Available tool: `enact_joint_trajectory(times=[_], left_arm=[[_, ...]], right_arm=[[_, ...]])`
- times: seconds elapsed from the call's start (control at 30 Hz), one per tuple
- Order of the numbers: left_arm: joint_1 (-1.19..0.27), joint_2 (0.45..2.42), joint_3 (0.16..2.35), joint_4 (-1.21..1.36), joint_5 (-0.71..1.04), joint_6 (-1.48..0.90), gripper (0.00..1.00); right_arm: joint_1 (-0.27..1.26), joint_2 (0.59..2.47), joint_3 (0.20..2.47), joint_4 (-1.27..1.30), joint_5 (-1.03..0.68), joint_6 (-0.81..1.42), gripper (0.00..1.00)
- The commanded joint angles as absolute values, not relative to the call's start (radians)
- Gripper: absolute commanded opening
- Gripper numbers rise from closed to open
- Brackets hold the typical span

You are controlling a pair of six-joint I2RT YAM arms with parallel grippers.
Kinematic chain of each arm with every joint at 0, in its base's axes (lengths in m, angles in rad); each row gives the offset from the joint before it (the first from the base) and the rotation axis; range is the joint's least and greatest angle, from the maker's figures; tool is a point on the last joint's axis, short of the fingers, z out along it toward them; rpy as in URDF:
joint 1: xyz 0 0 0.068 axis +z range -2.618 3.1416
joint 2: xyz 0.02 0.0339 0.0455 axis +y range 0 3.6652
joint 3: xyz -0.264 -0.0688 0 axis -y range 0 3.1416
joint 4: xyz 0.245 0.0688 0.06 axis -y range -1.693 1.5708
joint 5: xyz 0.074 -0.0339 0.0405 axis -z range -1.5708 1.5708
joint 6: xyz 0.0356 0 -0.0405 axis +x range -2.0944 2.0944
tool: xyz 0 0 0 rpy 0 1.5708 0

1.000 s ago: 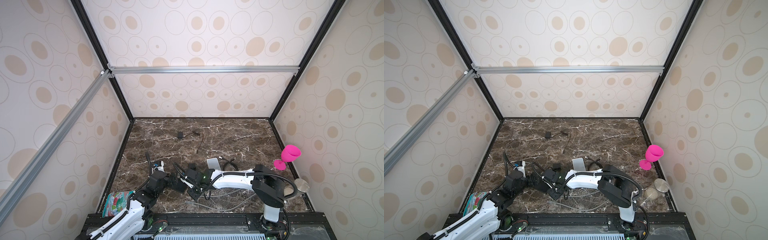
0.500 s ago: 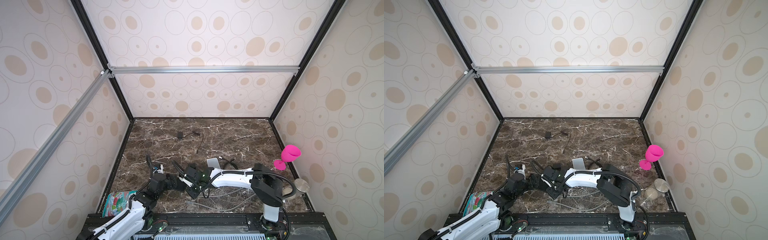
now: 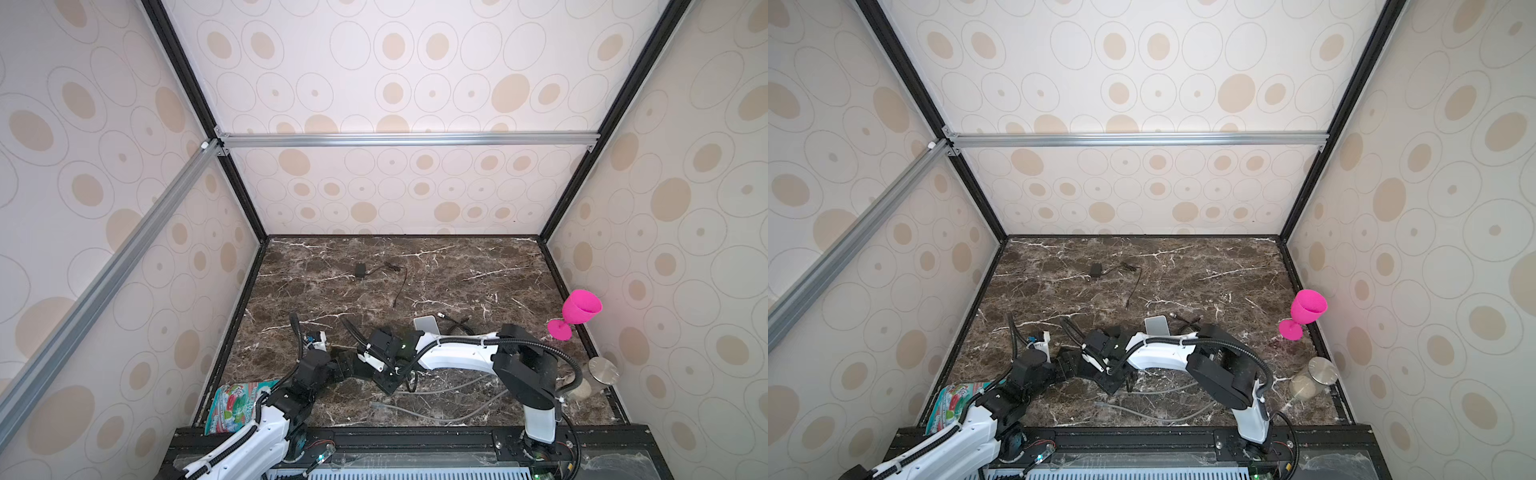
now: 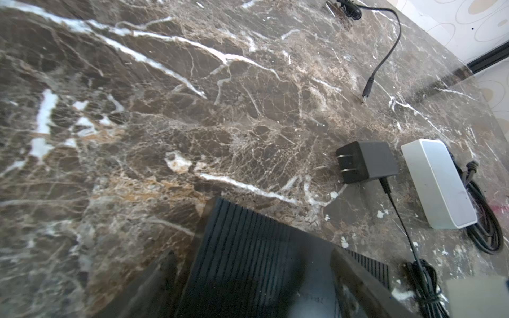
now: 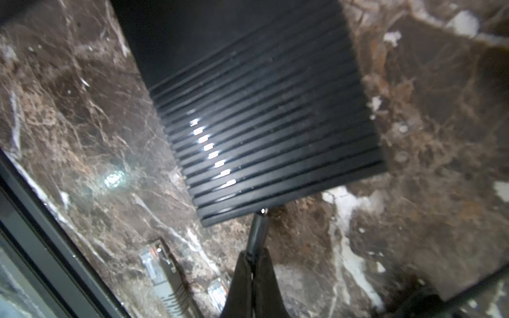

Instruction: Insert the plug into the switch port

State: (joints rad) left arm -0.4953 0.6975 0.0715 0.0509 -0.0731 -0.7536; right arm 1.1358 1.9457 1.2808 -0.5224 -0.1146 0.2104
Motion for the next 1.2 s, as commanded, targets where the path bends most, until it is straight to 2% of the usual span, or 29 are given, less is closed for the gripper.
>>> enact_joint_trajectory(times=[0.0,0.17,0.27,0.33,0.5,0.73,1.17], left_arm=[[-0.491,0.698,0.083,0.069,-0.106,-0.747,0.89],[-0.492,0.714,0.105,0.097,-0.167,-0.717,0.88],[-0.492,0.754,0.115,0.131,-0.173,-0.7,0.76],[-0.492,0.783,0.118,0.146,-0.171,-0.696,0.72],[-0.492,0.836,0.132,0.155,-0.16,-0.689,0.71],[-0.492,0.867,0.137,0.163,-0.149,-0.686,0.69],[-0.492,0.885,0.14,0.155,-0.135,-0.689,0.66]], right_arm=[[1.124,1.939,1.304,-0.578,-0.074,0.155,0.0],[1.112,1.904,1.311,-0.666,0.0,0.03,0.0],[1.108,1.857,1.278,-0.666,0.051,-0.052,0.0],[1.107,1.822,1.248,-0.642,0.061,-0.103,0.0],[1.103,1.771,1.187,-0.563,0.008,-0.187,0.0],[1.094,1.844,1.218,-0.548,-0.088,-0.165,0.0],[1.08,1.911,1.248,-0.532,-0.142,-0.155,0.0]])
